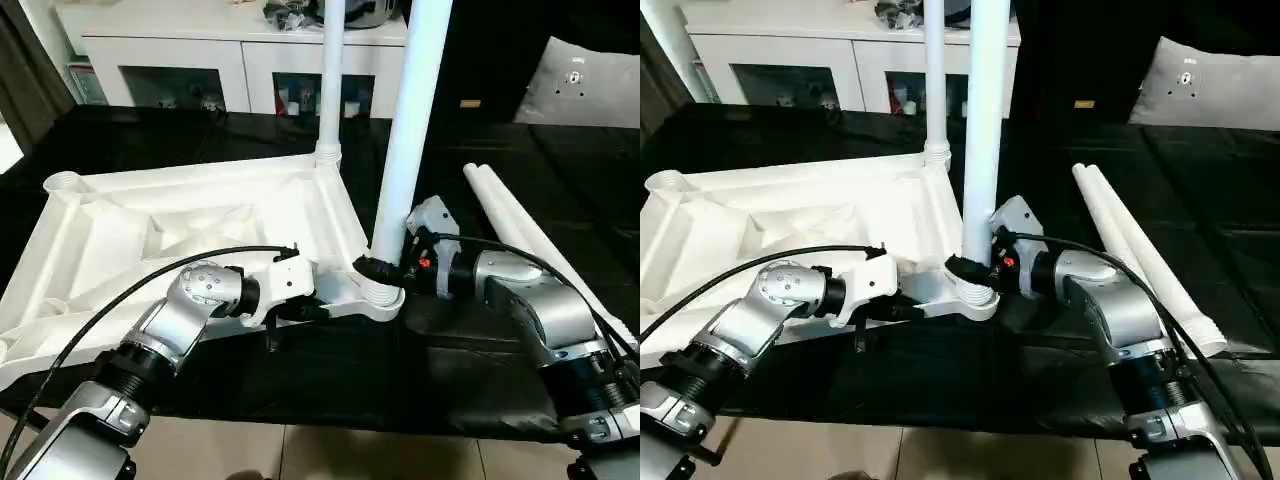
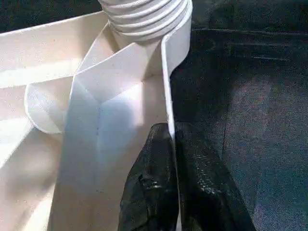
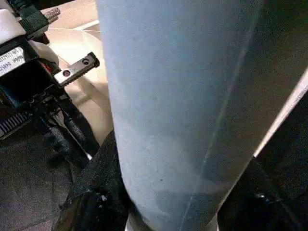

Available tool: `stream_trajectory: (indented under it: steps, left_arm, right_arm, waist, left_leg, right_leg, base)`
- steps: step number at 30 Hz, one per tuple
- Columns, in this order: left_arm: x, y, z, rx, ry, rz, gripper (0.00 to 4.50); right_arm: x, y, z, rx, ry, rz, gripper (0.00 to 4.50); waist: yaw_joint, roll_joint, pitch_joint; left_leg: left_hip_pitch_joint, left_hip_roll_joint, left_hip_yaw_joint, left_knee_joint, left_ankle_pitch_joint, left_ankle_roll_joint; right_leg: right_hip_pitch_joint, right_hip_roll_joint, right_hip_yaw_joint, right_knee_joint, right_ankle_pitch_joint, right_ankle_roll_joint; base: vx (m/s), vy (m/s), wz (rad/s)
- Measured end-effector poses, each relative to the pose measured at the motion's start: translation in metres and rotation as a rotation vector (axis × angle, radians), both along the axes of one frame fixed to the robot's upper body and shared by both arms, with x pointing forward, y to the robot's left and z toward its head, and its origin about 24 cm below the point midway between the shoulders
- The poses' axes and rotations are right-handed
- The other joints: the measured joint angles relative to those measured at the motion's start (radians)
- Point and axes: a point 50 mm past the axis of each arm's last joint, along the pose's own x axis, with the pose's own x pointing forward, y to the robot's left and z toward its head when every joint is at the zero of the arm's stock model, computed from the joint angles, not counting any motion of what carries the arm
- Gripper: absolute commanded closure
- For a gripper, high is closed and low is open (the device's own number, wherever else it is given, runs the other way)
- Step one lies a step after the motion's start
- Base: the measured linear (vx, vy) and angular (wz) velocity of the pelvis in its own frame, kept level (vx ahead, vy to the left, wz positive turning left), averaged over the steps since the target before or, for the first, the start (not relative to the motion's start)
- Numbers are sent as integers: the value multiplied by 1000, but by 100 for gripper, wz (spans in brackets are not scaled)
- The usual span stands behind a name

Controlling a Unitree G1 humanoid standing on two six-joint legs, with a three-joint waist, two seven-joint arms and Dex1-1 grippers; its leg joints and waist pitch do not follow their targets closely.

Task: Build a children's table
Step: Insert table leg to table base

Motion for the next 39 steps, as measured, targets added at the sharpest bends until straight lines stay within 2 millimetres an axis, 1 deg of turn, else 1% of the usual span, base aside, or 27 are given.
stream_trajectory:
  steps: [6,11,20,29,36,39]
  left_arm:
    - [0,0,0,0,0,-1,450]
    - [0,0,0,0,1,-3,450]
    - [0,1,-1,-1,2,-4,450]
    - [2,0,-1,-2,9,-10,450]
    - [5,-2,-1,-30,29,9,450]
    - [9,-4,-1,-33,41,21,450]
  right_arm:
    - [1,3,-2,14,-3,-5,260]
    - [0,2,-2,13,-2,-5,260]
    - [-1,-8,-2,-9,23,-21,260]
    - [0,-9,-3,-5,24,-24,260]
    - [5,-11,-9,46,55,-70,260]
    - [8,-13,-11,68,58,-97,260]
  waist:
    - [0,-1,-1]
    - [0,-2,-1]
    - [-1,-2,-2]
    - [1,-1,-2]
    - [3,0,-2]
    - [3,3,-1]
  left_leg:
    - [0,0,0,0,0,0]
    - [0,0,0,0,0,0]
    - [0,0,0,0,0,0]
    - [0,0,0,0,0,0]
    - [0,0,0,0,0,0]
    - [0,0,0,0,1,0]
  right_leg:
    - [0,0,0,0,0,0]
    - [0,0,0,0,0,0]
    - [0,0,0,0,0,0]
    - [0,0,0,0,0,0]
    - [0,0,0,-1,1,-1]
    - [1,-1,0,-1,1,-2]
  base:
    - [0,0,0]
    - [0,0,0]
    - [0,0,0]
    - [0,0,0]
    - [0,0,0]
    - [0,0,0]
